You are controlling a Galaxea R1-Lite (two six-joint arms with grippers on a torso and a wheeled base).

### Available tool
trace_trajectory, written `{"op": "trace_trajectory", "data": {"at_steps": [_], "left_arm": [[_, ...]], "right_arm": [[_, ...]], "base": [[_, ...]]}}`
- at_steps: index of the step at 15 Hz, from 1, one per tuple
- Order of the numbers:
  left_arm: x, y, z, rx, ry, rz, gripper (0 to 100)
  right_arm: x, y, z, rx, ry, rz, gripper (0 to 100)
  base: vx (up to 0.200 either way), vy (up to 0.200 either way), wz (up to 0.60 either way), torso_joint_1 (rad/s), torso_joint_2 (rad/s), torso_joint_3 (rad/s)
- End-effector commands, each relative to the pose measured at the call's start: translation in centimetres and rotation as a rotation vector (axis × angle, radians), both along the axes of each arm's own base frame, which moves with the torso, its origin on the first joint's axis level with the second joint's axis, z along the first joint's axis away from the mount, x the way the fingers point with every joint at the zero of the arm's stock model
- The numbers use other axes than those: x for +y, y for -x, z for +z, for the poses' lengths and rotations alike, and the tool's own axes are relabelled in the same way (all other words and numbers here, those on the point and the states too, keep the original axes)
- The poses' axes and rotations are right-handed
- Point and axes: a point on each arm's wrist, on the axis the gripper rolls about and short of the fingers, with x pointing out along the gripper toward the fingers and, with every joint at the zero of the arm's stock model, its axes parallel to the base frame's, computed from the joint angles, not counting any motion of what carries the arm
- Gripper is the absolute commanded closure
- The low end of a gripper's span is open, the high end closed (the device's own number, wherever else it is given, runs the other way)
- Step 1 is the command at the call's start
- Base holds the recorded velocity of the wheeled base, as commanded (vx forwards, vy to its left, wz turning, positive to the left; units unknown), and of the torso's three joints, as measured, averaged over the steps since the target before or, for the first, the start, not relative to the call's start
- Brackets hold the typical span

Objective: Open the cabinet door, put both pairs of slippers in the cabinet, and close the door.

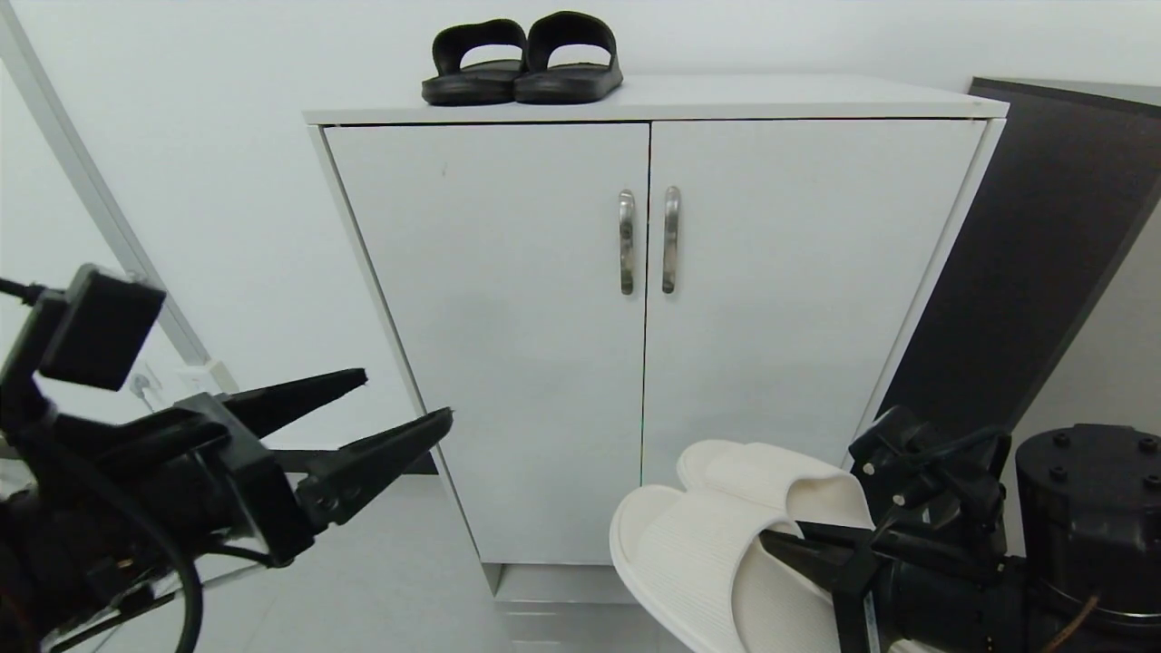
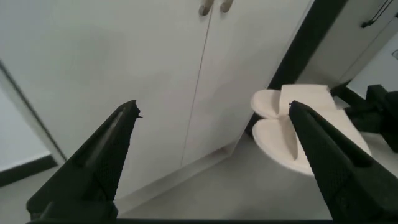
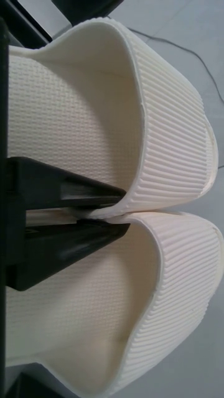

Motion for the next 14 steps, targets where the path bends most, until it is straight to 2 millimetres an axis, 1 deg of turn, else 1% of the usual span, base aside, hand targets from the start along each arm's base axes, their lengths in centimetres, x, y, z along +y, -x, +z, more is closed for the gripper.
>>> {"op": "trace_trajectory", "data": {"at_steps": [1,2,3,5,6,8,11,14], "left_arm": [[-2.2,-2.2,0.4,0.023,-0.013,-0.045,0],[-3.1,-3.5,0.8,0.023,-0.011,-0.052,0],[-4.0,-4.3,0.9,0.031,-0.013,-0.074,0],[-6.0,-5.0,1.6,0.034,0.028,-0.135,0],[-7.2,-5.2,2.3,0.023,0.049,-0.176,0],[-9.2,-6.7,3.4,0.003,0.065,-0.27,0],[-12.2,-10.3,4.4,0.062,0.115,-0.406,0],[-14.3,-12.7,6.0,0.087,0.194,-0.478,0]], "right_arm": [[0.0,0.0,-0.1,0.004,0.003,0.0,100],[0.0,0.0,-0.2,0.006,0.006,0.0,100],[0.1,-0.1,-0.3,0.011,0.009,-0.001,100],[0.1,-0.1,-0.4,0.013,0.011,-0.001,100],[0.0,-0.1,-0.5,0.015,0.013,-0.001,100],[0.0,0.0,-0.4,0.015,0.01,0.0,100],[-0.1,0.0,-0.4,0.015,0.01,0.0,100],[0.0,0.0,-0.3,0.012,0.004,0.009,100]], "base": [[0.0,0.0,0.0,0.0,0.0,0.0],[0.0,0.0,0.0,0.0,0.0,0.0],[0.0,0.0,0.0,0.0,0.0,0.0],[0.0,0.0,0.0,0.0,0.0,0.0],[0.0,0.0,0.0,0.0,0.0,0.0],[0.0,0.0,0.0,0.0,0.0,0.0],[0.0,0.0,0.0,0.0,0.0,0.0],[0.0,0.0,0.0,0.0,0.0,0.0]]}}
